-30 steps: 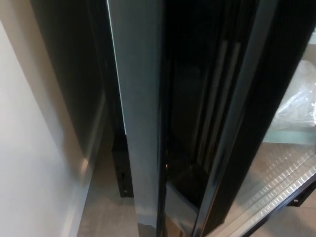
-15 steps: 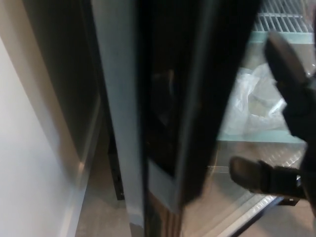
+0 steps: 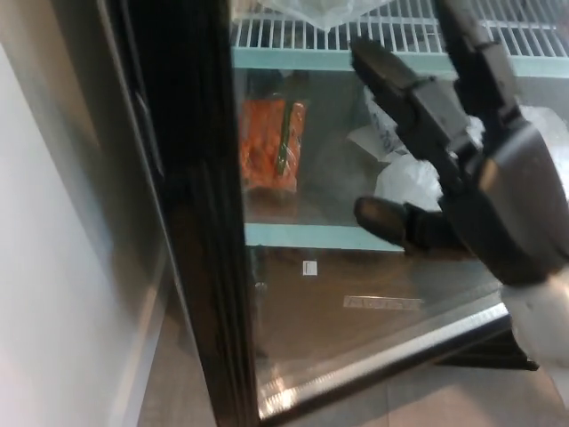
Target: The robot stands in front of a refrigerator with an opened door and closes the door by swing its right hand at the door
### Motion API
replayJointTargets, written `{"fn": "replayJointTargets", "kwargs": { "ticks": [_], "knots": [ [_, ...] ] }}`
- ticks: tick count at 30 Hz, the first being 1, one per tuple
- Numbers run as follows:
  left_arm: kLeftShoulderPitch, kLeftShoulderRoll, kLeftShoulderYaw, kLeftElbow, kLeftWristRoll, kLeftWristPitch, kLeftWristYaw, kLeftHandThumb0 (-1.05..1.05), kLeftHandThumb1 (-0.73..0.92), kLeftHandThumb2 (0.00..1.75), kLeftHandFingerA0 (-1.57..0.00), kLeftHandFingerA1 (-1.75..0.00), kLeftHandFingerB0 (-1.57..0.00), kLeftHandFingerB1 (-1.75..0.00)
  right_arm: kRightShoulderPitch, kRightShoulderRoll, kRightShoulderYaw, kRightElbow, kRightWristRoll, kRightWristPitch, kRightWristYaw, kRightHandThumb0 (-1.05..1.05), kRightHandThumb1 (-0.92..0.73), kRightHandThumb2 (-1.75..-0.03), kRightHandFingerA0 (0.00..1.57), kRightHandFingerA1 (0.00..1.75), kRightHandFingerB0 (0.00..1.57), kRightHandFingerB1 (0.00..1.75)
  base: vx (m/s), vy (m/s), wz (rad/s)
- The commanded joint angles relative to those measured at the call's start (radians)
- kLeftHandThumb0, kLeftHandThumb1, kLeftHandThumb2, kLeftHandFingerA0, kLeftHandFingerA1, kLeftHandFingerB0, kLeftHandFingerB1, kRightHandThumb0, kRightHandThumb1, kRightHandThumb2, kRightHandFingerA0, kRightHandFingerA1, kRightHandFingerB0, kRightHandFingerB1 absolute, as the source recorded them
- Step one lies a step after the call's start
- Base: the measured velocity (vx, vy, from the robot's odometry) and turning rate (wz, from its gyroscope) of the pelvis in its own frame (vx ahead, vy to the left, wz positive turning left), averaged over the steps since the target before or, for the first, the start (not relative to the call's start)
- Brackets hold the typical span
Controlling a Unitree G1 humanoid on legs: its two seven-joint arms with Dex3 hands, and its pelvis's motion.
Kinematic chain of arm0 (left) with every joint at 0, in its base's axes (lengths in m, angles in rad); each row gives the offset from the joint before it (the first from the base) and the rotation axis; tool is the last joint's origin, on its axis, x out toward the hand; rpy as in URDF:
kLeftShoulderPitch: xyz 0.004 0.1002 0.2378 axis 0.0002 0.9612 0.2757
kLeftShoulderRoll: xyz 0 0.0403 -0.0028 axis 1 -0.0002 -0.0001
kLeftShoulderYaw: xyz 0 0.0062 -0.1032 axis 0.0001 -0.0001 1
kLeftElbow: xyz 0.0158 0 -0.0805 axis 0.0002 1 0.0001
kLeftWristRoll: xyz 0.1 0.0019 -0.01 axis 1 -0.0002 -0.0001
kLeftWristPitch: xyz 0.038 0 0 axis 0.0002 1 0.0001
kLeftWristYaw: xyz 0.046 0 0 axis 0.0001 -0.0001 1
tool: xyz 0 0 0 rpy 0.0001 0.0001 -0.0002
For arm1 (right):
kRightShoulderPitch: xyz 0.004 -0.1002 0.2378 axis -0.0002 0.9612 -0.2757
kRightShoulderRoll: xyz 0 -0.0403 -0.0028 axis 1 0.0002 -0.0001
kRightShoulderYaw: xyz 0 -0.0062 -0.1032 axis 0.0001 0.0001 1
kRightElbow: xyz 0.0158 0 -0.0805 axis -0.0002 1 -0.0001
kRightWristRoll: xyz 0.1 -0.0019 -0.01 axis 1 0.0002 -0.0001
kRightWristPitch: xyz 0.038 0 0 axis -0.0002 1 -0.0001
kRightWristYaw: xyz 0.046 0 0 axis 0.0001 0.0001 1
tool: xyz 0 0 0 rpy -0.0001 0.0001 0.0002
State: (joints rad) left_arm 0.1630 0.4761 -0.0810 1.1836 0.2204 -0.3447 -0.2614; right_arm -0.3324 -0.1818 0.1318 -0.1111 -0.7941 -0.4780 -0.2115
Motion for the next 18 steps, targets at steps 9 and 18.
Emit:
{"fn": "replayJointTargets", "kwargs": {
  "ticks": [9,18],
  "knots": [
    [-0.042,0.036,-0.022,-0.003,0.019,-0.012,-0.014,-0.53,0.82,0.64,-0.32,-0.33,-0.26,-0.3,-0.406,-0.117,0.154,0.814,-0.213,0.361,0.076,-0.71,-0.81,-0.71,0.06,0.2,0.11,0.22,0.0,0.0,0.0],
    [-0.062,0.041,-0.038,0.01,0.029,-0.007,-0.012,-0.53,0.81,0.64,-0.33,-0.33,-0.26,-0.3,-0.408,-0.152,0.181,0.859,-0.166,0.345,0.051,-0.67,-0.87,-0.66,0.06,0.22,0.11,0.25,0.0,0.0,0.0]
  ]
}}
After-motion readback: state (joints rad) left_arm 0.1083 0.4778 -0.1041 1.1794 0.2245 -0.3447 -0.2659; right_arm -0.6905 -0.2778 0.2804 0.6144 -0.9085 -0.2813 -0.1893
